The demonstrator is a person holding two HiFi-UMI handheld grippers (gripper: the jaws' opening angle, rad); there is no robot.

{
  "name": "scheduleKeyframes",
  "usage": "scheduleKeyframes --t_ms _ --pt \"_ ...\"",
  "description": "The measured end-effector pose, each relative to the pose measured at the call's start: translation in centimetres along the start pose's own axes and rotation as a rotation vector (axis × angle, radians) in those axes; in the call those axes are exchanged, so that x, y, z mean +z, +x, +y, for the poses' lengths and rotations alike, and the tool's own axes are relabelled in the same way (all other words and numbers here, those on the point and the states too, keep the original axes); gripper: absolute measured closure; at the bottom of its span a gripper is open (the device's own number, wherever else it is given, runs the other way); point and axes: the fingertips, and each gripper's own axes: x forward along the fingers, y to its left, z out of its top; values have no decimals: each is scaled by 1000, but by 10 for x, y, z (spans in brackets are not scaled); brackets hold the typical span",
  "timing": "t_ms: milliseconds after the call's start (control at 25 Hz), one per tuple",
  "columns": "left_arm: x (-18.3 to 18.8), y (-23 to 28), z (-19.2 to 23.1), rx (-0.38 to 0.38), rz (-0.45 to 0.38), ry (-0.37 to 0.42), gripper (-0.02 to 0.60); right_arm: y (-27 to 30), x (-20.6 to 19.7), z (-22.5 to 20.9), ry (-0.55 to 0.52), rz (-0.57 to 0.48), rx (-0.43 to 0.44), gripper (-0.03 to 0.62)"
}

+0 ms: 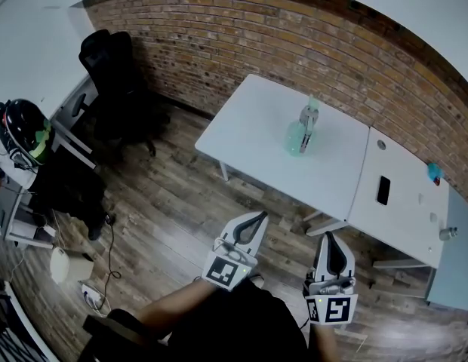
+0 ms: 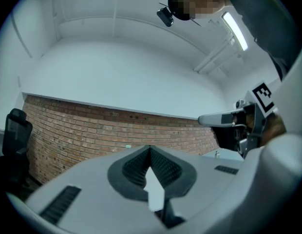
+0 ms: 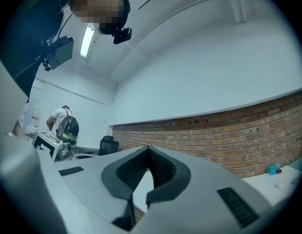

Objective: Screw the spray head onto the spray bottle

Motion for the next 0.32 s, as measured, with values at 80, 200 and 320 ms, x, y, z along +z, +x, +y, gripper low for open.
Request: scheduleKeyframes --t_ms 80,200,320 --pt "2 -1 0 -1 -6 4 580 3 1 6 -3 0 9 588" --pt "2 -7 3 0 -4 2 580 5 2 12 -5 -5 15 588" --pt "-2 -14 7 3 4 6 580 5 3 17 -8 -9 15 588"
